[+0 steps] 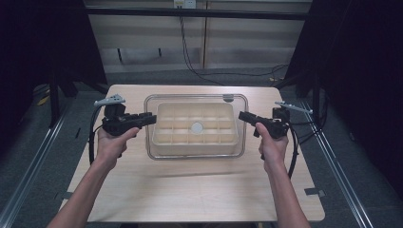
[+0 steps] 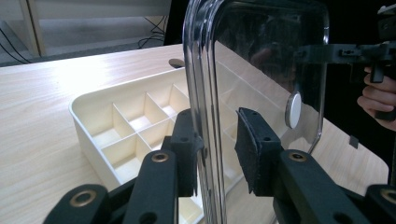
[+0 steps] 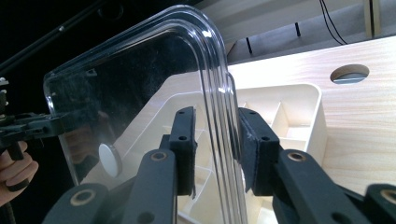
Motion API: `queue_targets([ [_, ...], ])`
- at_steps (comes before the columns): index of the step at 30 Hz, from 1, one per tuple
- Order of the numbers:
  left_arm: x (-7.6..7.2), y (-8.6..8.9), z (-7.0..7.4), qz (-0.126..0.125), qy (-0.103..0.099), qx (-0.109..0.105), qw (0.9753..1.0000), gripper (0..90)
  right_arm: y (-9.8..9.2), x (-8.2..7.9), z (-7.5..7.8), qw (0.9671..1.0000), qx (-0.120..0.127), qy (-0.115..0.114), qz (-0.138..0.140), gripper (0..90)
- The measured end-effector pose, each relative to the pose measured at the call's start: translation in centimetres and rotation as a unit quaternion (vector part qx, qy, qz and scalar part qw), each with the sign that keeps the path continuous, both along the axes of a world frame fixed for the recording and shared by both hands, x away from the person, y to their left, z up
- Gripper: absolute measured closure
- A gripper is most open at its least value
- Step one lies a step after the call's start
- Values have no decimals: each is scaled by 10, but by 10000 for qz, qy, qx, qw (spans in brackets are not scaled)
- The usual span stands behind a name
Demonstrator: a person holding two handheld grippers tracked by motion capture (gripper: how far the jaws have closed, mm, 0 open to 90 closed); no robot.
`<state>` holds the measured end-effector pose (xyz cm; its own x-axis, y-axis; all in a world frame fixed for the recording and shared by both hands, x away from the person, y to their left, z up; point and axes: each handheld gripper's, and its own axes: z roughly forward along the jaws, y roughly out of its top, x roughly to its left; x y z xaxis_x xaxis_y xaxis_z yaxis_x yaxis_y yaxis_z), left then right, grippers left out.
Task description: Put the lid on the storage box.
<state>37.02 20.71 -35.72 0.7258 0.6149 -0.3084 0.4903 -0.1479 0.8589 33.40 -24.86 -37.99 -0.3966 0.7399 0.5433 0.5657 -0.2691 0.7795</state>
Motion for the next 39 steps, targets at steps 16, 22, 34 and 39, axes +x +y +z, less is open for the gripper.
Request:
queue_targets([
  [16, 19, 1, 6, 139, 1, 56, 9999, 685, 4, 19, 7, 10000, -83, 15, 0, 694],
  [22, 26, 0, 7, 187, -32, 117, 9998, 682, 5, 30, 6, 9999, -137, 39, -36, 691],
  [34, 39, -2, 9, 287, 25, 101, 9995, 677, 6, 44, 5, 9997, -140, 151, -100, 689],
  [39, 47, -3, 5, 286, 86, 113, 9995, 672, 6, 50, 3, 9997, -125, 195, -123, 689],
])
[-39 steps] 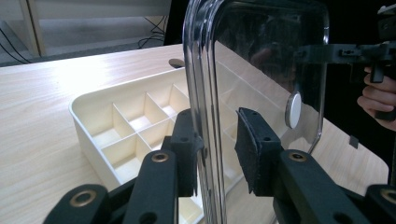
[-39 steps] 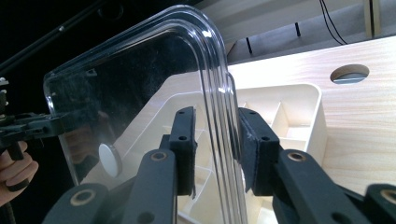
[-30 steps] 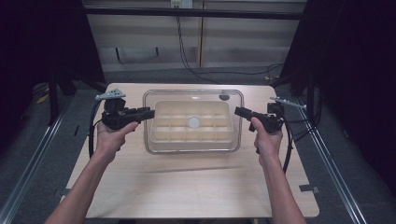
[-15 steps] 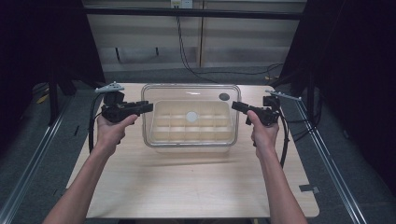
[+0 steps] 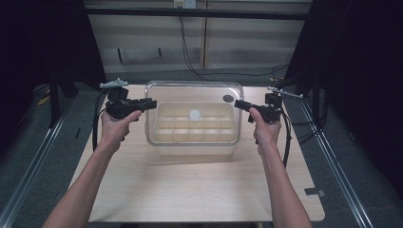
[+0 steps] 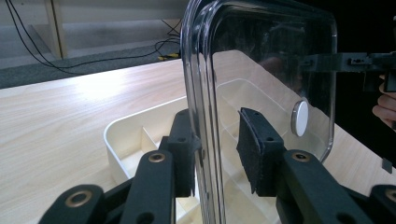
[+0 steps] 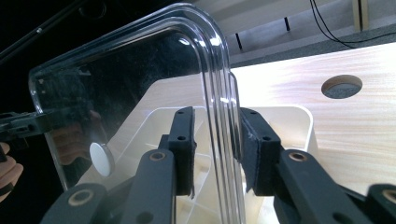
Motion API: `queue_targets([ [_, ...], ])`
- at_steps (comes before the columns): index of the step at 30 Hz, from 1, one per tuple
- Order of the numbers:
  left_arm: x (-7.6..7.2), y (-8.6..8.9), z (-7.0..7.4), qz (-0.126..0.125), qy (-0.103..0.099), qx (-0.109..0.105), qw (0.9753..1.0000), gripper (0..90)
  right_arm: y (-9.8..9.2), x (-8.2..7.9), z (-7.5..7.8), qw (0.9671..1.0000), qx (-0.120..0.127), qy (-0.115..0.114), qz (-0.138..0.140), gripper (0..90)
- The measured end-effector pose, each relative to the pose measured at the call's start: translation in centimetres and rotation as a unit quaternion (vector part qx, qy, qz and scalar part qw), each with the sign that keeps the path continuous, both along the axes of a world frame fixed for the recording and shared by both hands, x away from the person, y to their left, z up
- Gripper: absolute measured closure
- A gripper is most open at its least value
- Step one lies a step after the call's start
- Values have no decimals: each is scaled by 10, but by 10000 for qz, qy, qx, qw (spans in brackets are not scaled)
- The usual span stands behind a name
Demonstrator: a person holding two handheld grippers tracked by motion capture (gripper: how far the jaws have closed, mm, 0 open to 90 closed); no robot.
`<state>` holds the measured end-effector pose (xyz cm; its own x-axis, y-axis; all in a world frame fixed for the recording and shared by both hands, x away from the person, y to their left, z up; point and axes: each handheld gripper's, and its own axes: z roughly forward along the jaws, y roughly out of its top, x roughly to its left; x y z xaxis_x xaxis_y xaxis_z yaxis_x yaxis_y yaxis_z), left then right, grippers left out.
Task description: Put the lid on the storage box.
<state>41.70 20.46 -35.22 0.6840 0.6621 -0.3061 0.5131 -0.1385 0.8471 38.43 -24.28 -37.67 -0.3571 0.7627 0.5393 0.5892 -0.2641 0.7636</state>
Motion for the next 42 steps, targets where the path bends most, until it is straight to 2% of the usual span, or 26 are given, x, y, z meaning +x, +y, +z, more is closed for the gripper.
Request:
queue_targets([
  [4, 7, 0, -6, 39, 71, 54, 10000, 669, 1, 6, 3, 9999, -113, -16, 7, 690],
  [6, 11, 0, -8, 34, 156, -31, 9999, 668, 0, 10, 1, 9999, -102, 55, 4, 692],
  [9, 13, -1, -7, 4, 160, 49, 9999, 666, -1, 11, 0, 9999, -94, 57, 23, 697],
  [14, 17, -3, -8, 40, 201, 38, 9998, 657, -2, 12, -1, 9998, -146, 98, 45, 699],
  [18, 22, -7, -11, 117, 247, 44, 9996, 637, -4, 18, -7, 9996, -166, 214, 29, 696],
  [20, 24, -10, -14, 247, 238, 200, 9992, 632, -3, 19, -8, 9996, -152, 228, 42, 696],
  [21, 27, -10, -17, 253, 322, 149, 9990, 621, 0, 21, -9, 9992, -313, 243, 26, 690],
  [25, 31, -9, -19, 245, 336, 175, 9990, 620, 1, 25, -14, 9988, -348, 333, 36, 685],
  [27, 31, -9, -19, 238, 365, 145, 9989, 620, 2, 27, -14, 9984, -440, 349, 66, 685],
  [36, 38, -11, -33, 361, 518, 147, 9979, 584, 3, 33, -13, 9977, -519, 438, -12, 681],
  [38, 40, -10, -37, 360, 564, 218, 9975, 579, 3, 38, -17, 9972, -507, 543, -30, 679],
  [42, 42, -9, -40, 370, 612, 209, 9972, 580, 5, 42, -22, 9969, -499, 600, -57, 675],
])
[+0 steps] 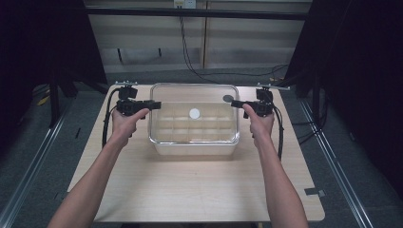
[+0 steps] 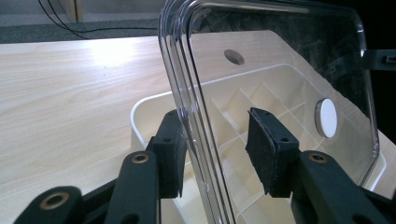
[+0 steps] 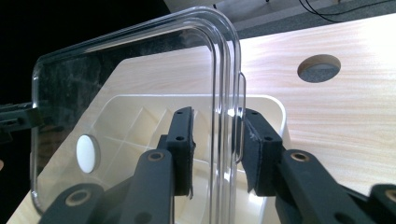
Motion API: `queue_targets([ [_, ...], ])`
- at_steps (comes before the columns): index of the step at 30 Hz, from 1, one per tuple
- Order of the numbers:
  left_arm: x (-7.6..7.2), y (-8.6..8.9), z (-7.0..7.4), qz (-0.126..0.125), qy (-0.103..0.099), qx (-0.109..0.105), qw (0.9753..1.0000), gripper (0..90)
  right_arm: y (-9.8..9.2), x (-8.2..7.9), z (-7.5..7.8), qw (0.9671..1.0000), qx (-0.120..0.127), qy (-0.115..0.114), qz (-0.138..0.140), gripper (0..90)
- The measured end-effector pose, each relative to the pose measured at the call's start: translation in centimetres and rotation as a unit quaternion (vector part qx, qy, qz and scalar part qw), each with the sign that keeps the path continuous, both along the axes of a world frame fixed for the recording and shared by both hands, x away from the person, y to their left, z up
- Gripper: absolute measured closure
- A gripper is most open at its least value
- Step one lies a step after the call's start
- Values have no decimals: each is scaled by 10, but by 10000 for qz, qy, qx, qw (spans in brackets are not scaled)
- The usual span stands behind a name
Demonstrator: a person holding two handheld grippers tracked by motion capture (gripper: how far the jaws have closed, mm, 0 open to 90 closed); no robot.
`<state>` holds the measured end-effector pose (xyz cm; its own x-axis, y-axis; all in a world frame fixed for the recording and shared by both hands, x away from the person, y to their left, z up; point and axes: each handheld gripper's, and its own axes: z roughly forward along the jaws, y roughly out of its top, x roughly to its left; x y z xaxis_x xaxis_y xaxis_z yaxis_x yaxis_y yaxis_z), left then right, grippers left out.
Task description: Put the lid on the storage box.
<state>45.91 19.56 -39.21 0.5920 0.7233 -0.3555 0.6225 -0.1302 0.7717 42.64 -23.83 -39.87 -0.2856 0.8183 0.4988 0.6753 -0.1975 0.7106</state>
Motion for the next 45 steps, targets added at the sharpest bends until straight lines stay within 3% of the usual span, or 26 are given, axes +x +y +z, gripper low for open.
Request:
queue_targets([
  [7, 7, 1, -12, 65, 204, -46, 9998, 577, 5, 8, -13, 9996, -172, 223, -73, 659],
  [15, 10, 3, -23, 163, 404, -253, 9987, 550, 3, 7, -8, 9999, -102, 110, -78, 695],
  [22, 8, -5, -25, -26, 411, 21, 9991, 574, -3, 4, -7, 9995, -205, 138, -189, 688],
  [23, 7, -8, -28, -57, 468, 176, 9987, 580, -6, 4, -8, 9995, -164, 127, -246, 692],
  [28, 7, -8, -32, 7, 489, 73, 9988, 574, -7, 4, -11, 9994, -153, 188, -257, 692],
  [35, 6, -6, -32, 27, 453, 267, 9986, 603, -6, 7, -21, 9990, -110, 305, -310, 678],
  [45, 6, -5, -39, 13, 601, 235, 9979, 594, -4, 10, -33, 9979, -154, 467, -411, 651],
])
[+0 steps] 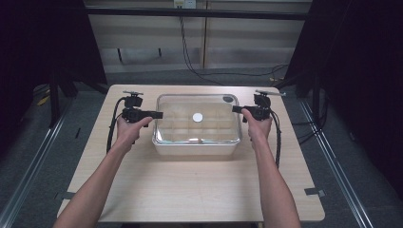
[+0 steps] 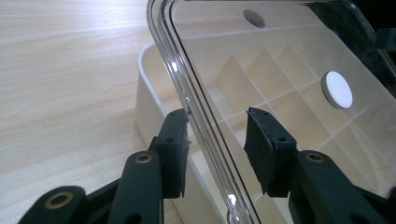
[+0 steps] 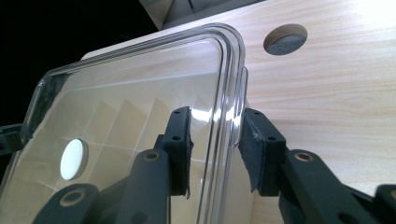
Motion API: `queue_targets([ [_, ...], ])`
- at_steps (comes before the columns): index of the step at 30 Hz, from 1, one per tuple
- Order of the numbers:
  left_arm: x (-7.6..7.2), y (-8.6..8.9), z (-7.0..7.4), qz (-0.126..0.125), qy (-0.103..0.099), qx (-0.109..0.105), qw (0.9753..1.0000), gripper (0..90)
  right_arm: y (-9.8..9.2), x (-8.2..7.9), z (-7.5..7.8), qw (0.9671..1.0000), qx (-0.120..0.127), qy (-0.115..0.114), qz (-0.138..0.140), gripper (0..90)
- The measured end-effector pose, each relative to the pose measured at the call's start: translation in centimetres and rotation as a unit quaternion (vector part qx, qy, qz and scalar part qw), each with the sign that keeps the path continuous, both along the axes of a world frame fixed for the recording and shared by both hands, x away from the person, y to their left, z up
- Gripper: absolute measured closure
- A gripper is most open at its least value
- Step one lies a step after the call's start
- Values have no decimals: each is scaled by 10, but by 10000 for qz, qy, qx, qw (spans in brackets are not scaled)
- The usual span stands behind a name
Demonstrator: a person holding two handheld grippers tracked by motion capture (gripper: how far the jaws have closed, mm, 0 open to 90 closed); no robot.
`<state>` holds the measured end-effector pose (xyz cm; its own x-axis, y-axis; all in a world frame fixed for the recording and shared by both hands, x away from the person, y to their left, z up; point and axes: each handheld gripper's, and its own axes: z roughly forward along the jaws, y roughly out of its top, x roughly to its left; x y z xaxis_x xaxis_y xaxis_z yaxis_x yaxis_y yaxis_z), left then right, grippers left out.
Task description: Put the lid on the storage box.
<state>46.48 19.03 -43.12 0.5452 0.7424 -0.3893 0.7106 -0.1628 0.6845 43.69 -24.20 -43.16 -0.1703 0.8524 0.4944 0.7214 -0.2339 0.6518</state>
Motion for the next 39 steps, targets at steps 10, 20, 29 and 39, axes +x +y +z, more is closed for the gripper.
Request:
queue_targets([
  [10, 0, 2, -2, 17, 92, -13, 10000, 561, 4, 1, -10, 9997, -129, 181, 49, 621],
  [20, -2, 7, -6, -10, 182, -25, 9998, 551, 7, -4, -15, 9996, -110, 202, 159, 620],
  [29, -2, 9, -9, -33, 246, -66, 9997, 542, 9, -4, -18, 9996, -120, 218, 153, 610],
  [39, -2, 8, -11, -5, 258, -79, 9996, 524, 9, -5, -19, 9996, -108, 188, 159, 610],
])
